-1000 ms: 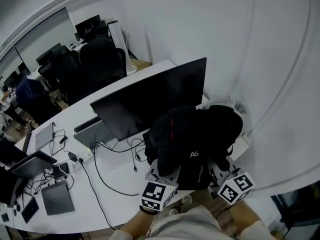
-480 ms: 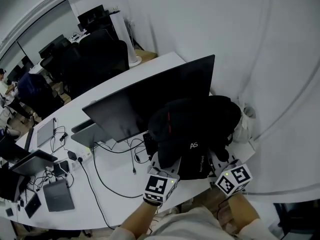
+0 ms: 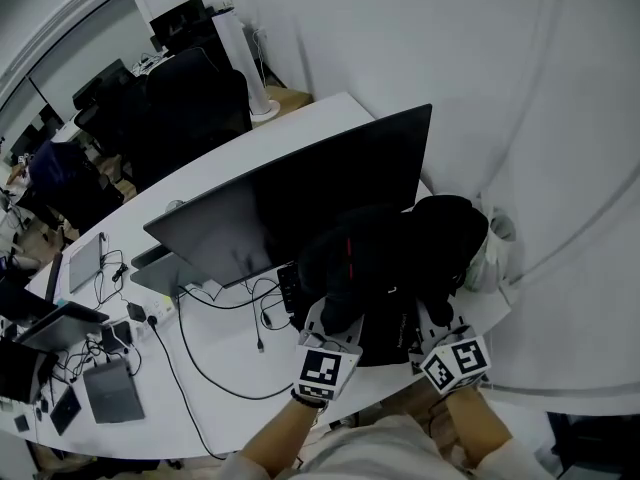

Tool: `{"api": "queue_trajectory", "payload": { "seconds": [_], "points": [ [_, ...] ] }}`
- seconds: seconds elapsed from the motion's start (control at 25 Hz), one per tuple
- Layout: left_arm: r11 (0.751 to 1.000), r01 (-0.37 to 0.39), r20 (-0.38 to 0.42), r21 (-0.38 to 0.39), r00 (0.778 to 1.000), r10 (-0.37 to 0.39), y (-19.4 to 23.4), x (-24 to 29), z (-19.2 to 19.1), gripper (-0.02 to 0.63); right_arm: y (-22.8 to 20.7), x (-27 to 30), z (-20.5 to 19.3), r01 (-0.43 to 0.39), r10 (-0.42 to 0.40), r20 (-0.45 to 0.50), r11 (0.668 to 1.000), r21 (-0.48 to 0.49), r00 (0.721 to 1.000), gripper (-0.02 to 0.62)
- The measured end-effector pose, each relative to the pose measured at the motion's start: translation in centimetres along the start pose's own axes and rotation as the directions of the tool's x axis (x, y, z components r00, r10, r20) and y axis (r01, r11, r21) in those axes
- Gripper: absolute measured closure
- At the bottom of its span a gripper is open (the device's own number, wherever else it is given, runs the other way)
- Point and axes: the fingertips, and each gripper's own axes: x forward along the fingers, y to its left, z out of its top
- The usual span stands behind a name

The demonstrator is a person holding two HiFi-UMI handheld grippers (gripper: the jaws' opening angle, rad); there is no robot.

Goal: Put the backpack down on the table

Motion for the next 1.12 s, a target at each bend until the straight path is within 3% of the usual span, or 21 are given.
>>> {"api": "queue_trajectory", "payload": {
  "seconds": [0.24, 0.4, 0.68, 1.12],
  "points": [
    [0.996, -0.046, 0.069, 0.082, 0.997, 0.041, -0.5, -0.1, -0.7, 0.54, -0.1, -0.8, -0.7, 0.117, -0.102, 0.129, 0.986, -0.119, 0.986, 0.561],
    [0.994, -0.065, 0.084, 0.085, 0.995, 0.058, -0.5, -0.1, -0.8, 0.54, -0.3, -0.8, -1.1, 0.126, -0.103, 0.175, 0.984, -0.125, 0.979, 0.546],
    [0.992, -0.089, 0.112, 0.091, 0.991, 0.079, -0.3, -0.3, -1.0, 0.533, -0.3, -0.7, -1.4, 0.12, -0.096, 0.18, 0.985, -0.127, 0.979, 0.543],
    [0.996, -0.024, 0.114, 0.09, 0.993, 0.014, -1.7, -3.2, -1.1, 0.526, 1.8, -3.9, -1.6, 0.13, -0.104, 0.152, 0.976, -0.173, 0.983, 0.537]
  ]
}}
